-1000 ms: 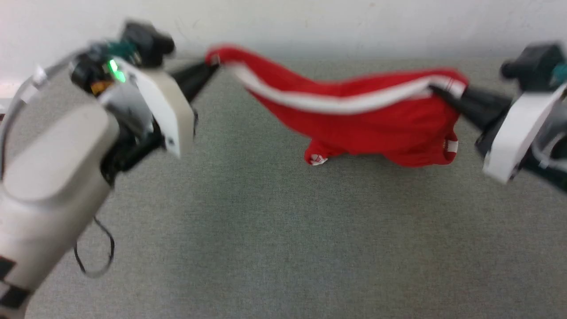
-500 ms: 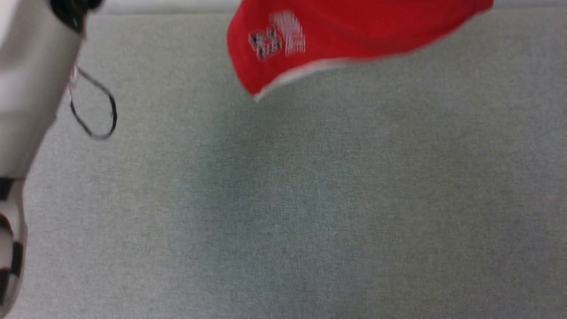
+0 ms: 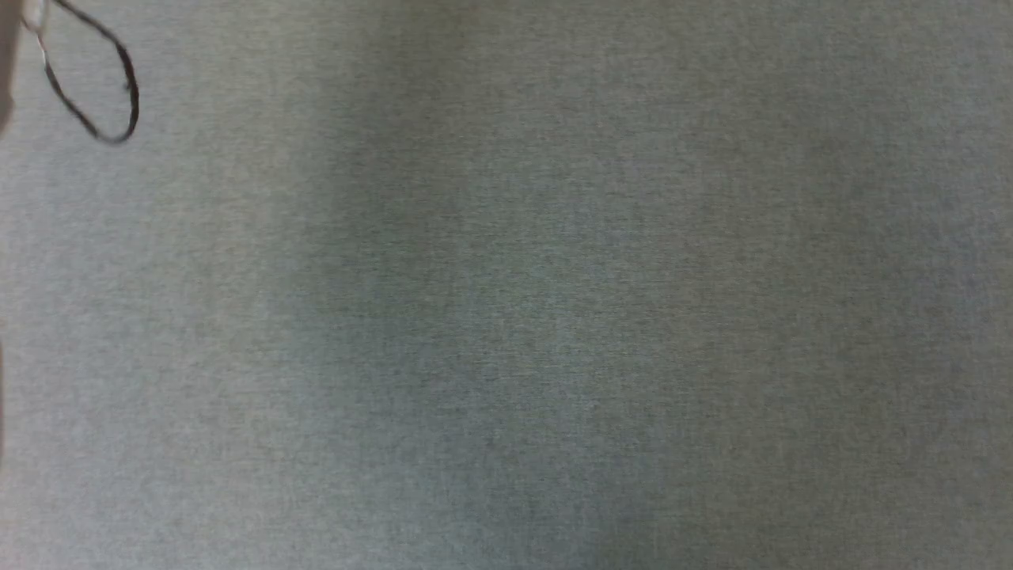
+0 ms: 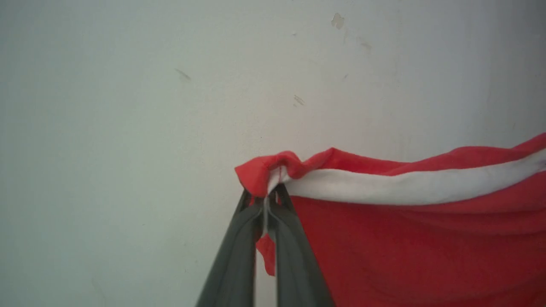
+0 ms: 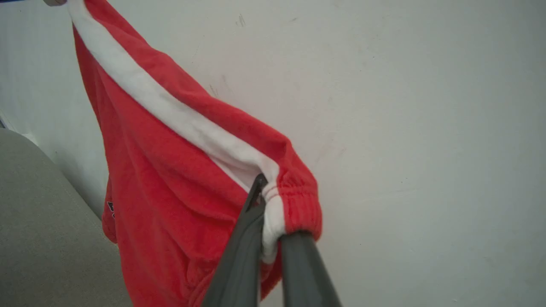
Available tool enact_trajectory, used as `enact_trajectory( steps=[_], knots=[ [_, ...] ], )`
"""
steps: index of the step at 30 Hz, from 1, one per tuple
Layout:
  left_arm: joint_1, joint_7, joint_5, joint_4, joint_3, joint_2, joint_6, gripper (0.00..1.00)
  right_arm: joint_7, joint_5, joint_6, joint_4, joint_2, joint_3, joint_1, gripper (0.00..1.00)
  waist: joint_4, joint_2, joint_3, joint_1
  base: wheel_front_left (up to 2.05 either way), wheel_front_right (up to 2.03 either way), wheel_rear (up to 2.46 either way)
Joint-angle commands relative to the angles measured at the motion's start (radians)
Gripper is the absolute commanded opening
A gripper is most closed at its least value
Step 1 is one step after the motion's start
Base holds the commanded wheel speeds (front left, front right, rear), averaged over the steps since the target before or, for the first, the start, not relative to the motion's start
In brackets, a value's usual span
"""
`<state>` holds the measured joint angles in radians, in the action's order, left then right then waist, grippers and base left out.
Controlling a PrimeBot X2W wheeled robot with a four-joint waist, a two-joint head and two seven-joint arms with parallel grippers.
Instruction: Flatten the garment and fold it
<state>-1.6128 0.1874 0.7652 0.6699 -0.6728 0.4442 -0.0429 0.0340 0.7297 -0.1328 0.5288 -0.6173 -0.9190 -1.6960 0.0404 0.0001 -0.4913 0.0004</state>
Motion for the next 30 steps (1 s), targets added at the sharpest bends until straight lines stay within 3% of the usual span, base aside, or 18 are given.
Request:
enact_trajectory(
  steps=[1,11,18,30],
  knots=[
    [0.031,0.013,0.005,0.011,0.001,0.002,-0.009,0.00,0.014,-0.005,0.002,0.006,0.007,-0.022,0.024,0.00,-0.015,-0.0001,-0.009,-0.0004,0.00,0.00,0.00],
    [0.437,0.070,0.047,-0.040,0.001,0.038,-0.024,0.00,0.128,0.061,0.002,-0.039,-0.013,-0.232,0.322,0.00,-0.019,-0.0001,0.098,-0.0004,0.00,0.00,0.00],
    [0.823,0.074,0.057,-0.177,0.035,0.083,0.032,0.00,0.158,0.103,0.002,-0.156,-0.080,-0.341,0.574,0.00,-0.010,-0.0001,0.207,-0.0004,0.00,0.00,0.00],
    [1.369,0.066,0.101,-0.364,-0.005,0.142,0.143,0.00,0.088,0.107,0.002,-0.334,-0.196,-0.361,0.997,0.00,-0.010,-0.0001,0.376,-0.0004,0.00,0.00,0.00]
  ],
)
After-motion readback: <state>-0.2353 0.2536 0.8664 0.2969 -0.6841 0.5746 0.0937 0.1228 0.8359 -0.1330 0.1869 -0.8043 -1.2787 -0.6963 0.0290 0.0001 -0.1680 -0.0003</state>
